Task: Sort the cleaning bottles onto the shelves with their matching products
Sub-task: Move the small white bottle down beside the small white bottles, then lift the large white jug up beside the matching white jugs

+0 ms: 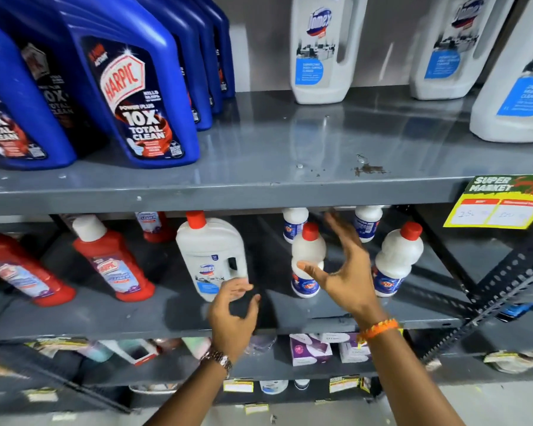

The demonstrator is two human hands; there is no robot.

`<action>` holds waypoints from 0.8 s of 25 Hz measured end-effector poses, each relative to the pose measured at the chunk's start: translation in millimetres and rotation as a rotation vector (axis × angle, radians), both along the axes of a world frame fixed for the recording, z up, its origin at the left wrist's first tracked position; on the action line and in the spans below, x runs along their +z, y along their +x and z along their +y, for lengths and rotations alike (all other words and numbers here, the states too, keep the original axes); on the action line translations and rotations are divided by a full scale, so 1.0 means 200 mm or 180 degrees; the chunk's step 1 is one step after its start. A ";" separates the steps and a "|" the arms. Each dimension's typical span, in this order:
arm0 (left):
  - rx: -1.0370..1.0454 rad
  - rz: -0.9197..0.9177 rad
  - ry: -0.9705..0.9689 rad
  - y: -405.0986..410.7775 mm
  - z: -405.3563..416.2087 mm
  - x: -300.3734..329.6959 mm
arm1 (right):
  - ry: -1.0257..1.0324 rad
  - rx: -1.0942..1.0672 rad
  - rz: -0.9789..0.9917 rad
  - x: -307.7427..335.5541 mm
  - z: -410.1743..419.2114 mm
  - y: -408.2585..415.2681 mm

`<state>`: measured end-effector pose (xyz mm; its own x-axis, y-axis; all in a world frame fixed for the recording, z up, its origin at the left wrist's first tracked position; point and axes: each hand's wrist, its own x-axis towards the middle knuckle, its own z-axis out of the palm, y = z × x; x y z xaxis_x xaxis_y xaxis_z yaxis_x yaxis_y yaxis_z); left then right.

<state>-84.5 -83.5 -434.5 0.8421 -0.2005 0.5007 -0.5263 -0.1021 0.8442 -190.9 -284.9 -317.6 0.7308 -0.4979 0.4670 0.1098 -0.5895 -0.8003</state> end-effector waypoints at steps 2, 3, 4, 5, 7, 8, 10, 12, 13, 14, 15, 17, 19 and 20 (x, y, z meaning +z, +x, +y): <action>0.0545 -0.0137 -0.0348 0.03 0.19 0.00 | -0.0277 0.0013 -0.0539 -0.02 0.17 0.02; 0.0717 -0.0045 -0.0391 0.07 0.26 -0.01 | -0.0334 0.0141 -0.0587 -0.04 0.25 0.05; 0.0779 0.0114 -0.0341 0.13 0.33 -0.01 | -0.0294 0.0292 -0.0492 -0.07 0.32 0.10; 0.0683 0.0343 -0.0240 0.19 0.38 -0.02 | -0.0139 0.0440 -0.0286 -0.10 0.36 0.16; 0.0103 0.0901 0.0031 0.32 0.45 0.00 | 0.0379 0.0693 0.0186 -0.15 0.40 0.29; -0.0268 0.1107 0.0201 0.38 0.46 0.00 | 0.0551 0.0808 0.0372 -0.16 0.39 0.34; -0.0829 0.1348 0.0549 0.47 0.46 -0.01 | 0.0620 0.1092 0.0652 -0.18 0.36 0.46; -0.1032 0.1396 0.0783 0.54 0.44 -0.04 | 0.0472 0.1307 0.0803 -0.19 0.34 0.55; -0.1043 0.1375 0.0844 0.56 0.44 -0.06 | 0.0428 0.1359 0.0797 -0.20 0.33 0.58; -0.1027 0.1341 0.0853 0.58 0.43 -0.07 | 0.0447 0.1382 0.0761 -0.21 0.32 0.61; -0.0985 0.1310 0.0819 0.59 0.42 -0.08 | 0.0507 0.1381 0.0710 -0.22 0.32 0.62; -0.0882 0.1246 0.0668 0.60 0.42 -0.10 | 0.0531 0.1372 0.0604 -0.22 0.32 0.62; -0.0849 0.1247 0.0521 0.59 0.43 -0.11 | 0.0535 0.1401 0.0540 -0.23 0.34 0.59; -0.0849 0.1262 0.0477 0.57 0.44 -0.11 | 0.0539 0.1409 0.0522 -0.22 0.35 0.57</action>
<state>30.3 4.0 -456.0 0.8714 -0.4800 0.1015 -0.1921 -0.1434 0.9709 -77.6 -215.0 -361.7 0.9461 -0.1822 0.2677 0.1848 -0.3752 -0.9083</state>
